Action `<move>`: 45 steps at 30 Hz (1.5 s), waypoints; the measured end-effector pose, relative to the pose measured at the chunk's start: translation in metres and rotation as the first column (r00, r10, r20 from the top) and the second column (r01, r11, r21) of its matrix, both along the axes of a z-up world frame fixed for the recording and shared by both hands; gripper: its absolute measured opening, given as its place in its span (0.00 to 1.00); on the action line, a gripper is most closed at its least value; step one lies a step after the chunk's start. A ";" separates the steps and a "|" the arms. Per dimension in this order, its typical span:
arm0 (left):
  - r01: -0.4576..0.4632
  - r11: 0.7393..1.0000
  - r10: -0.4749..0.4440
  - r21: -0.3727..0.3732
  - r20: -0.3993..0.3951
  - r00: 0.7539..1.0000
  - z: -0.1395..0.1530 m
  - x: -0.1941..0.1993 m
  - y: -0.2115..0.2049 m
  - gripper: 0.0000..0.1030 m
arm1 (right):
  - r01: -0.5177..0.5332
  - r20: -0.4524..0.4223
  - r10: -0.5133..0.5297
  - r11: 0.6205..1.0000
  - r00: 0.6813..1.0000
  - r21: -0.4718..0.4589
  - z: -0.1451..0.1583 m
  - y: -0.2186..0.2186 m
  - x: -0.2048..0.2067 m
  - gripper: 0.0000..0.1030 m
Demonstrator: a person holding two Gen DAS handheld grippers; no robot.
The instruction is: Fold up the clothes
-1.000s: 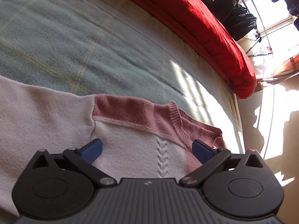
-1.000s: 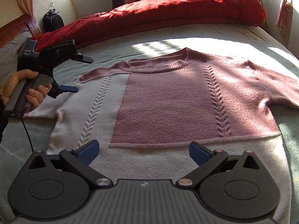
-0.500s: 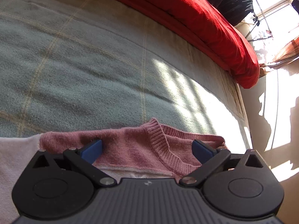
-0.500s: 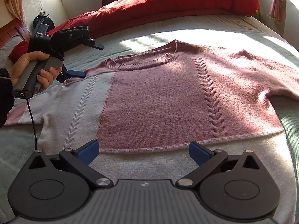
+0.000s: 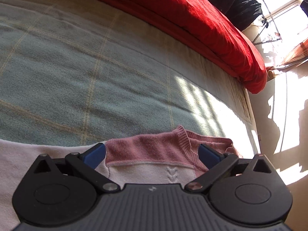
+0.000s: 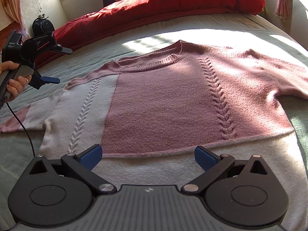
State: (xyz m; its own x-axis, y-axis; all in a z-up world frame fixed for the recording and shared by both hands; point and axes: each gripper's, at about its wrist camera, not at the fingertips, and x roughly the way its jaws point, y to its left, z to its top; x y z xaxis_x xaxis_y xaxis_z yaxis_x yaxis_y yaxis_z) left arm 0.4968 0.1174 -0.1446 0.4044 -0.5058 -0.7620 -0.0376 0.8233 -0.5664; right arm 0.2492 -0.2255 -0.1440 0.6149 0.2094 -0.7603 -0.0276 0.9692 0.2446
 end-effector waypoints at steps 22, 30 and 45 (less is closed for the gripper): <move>-0.095 0.993 0.097 0.074 -0.025 0.995 -0.013 -0.060 0.106 0.98 | -0.090 0.022 0.091 0.995 0.996 -0.046 0.028 0.050 -0.014 1.00; -0.247 0.968 0.247 0.037 0.004 0.969 -0.014 -0.088 0.185 0.98 | -0.079 0.031 0.082 0.993 0.996 -0.083 0.039 0.057 -0.015 1.00; -0.334 0.940 0.331 0.068 0.060 0.942 -0.002 -0.091 0.244 0.98 | -0.159 0.014 0.162 0.979 0.987 -0.124 0.038 0.102 -0.014 1.00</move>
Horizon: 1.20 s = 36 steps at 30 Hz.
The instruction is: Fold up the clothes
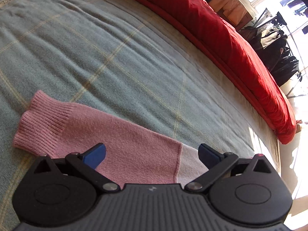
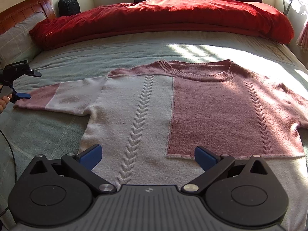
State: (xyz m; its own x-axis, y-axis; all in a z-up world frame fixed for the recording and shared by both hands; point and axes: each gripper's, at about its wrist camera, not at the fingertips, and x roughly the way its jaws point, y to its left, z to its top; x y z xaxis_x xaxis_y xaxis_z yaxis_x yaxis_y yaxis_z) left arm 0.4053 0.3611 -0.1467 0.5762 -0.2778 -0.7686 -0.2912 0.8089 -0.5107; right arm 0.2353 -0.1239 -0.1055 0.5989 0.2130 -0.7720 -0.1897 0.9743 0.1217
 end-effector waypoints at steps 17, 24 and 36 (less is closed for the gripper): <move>0.017 0.997 -0.014 -0.074 0.040 0.999 0.005 -0.029 0.004 0.98 | -0.062 -0.024 0.062 0.998 0.998 -0.016 -0.005 0.027 -0.004 1.00; -0.067 0.995 0.071 0.070 -0.058 0.996 0.006 -0.044 0.005 0.97 | -0.065 -0.010 0.065 0.998 0.998 -0.018 0.006 0.025 -0.013 1.00; 0.384 0.921 -0.384 -0.065 0.017 0.923 0.025 -0.021 -0.180 0.97 | -0.027 -0.018 0.027 1.000 0.999 0.016 0.007 0.004 -0.019 1.00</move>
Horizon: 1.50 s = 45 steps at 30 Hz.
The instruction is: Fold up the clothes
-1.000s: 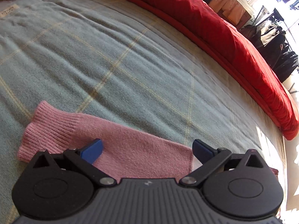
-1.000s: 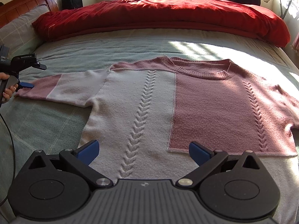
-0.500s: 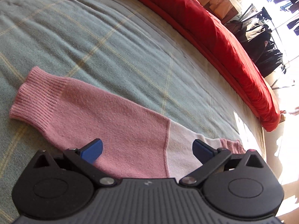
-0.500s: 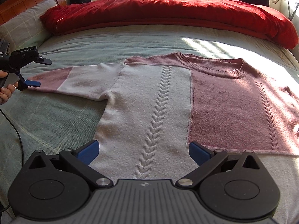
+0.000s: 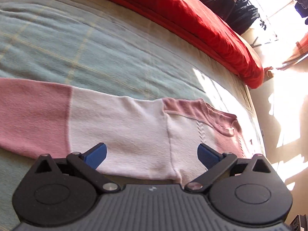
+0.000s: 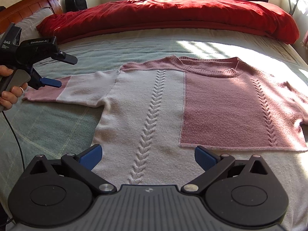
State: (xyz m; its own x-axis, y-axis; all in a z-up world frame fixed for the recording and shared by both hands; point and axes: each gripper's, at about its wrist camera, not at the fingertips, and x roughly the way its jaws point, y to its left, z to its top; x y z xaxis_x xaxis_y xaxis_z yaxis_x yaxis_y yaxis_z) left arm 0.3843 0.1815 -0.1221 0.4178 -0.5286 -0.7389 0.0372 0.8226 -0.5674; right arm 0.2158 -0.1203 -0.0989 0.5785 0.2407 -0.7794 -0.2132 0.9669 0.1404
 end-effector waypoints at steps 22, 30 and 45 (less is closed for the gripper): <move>0.061 0.996 -0.065 -0.068 -0.055 0.996 -0.010 -0.008 -0.096 0.97 | 0.095 -0.016 -0.095 0.994 0.995 0.047 -0.008 -0.054 -0.005 1.00; 0.033 0.999 -0.032 0.007 -0.096 0.995 -0.030 -0.016 -0.101 0.97 | 0.147 -0.029 -0.147 0.989 0.989 0.028 -0.011 -0.079 -0.011 1.00; 0.025 0.998 -0.020 0.055 -0.086 0.996 -0.025 -0.061 -0.120 0.96 | 0.173 0.004 -0.174 0.984 0.985 0.044 0.005 -0.100 -0.034 1.00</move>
State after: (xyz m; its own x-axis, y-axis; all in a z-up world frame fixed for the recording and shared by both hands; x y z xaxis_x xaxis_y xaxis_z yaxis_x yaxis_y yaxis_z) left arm 0.3233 0.0612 -0.1469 0.3407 -0.4940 -0.7999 0.0093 0.8525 -0.5226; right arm 0.1818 -0.2208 -0.0941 0.6201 0.1695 -0.7660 -0.0441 0.9824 0.1816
